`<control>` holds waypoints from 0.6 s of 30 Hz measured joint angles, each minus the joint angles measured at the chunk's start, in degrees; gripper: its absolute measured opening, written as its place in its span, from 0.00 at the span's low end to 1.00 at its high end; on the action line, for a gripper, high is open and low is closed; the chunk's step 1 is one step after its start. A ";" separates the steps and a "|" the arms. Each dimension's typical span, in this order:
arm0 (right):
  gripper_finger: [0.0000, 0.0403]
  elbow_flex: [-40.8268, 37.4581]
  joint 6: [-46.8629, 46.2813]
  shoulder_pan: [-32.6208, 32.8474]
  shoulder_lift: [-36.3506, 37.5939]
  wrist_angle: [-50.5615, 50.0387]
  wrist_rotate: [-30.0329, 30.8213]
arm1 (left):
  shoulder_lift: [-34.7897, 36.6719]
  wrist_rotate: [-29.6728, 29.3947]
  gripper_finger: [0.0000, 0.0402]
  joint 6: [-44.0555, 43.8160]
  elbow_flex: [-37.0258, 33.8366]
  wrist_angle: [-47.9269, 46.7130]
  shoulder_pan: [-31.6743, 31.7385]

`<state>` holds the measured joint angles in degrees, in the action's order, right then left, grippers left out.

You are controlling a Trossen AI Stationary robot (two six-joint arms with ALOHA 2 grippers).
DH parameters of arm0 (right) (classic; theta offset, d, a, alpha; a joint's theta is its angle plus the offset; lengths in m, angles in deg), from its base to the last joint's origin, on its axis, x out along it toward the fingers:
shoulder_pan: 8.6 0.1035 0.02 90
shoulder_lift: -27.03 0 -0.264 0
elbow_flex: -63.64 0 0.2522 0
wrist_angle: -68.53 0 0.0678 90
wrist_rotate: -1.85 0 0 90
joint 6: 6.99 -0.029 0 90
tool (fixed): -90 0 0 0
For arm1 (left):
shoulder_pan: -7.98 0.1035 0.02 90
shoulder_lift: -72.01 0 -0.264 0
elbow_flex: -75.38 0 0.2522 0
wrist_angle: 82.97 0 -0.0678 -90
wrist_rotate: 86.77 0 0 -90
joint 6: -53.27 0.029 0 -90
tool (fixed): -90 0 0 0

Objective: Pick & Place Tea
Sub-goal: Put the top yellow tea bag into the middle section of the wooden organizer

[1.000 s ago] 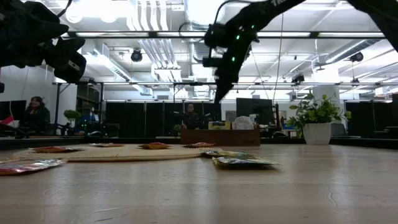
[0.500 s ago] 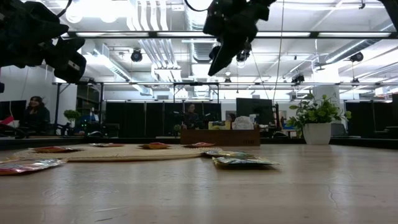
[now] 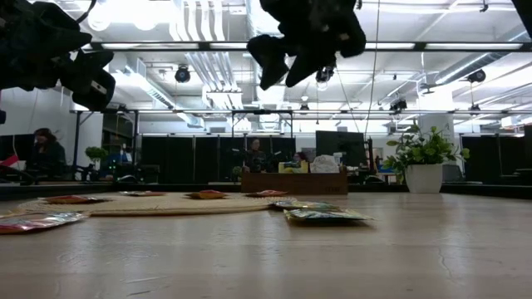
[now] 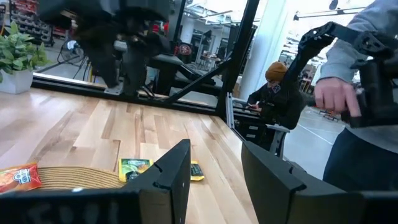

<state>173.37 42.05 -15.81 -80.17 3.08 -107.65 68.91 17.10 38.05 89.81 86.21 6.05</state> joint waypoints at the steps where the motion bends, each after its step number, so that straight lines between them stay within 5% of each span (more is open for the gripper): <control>1: 0.57 -0.01 1.89 0.39 -0.71 0.30 -0.01 | 0.00 0.00 0.34 0.00 0.00 0.00 0.00; 18: 0.57 -0.09 5.04 1.72 -13.69 3.00 -0.06 | -0.04 0.00 0.34 0.00 0.00 0.00 0.02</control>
<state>173.28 47.09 -14.09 -93.85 6.09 -107.71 68.87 17.10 38.05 89.81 86.21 6.07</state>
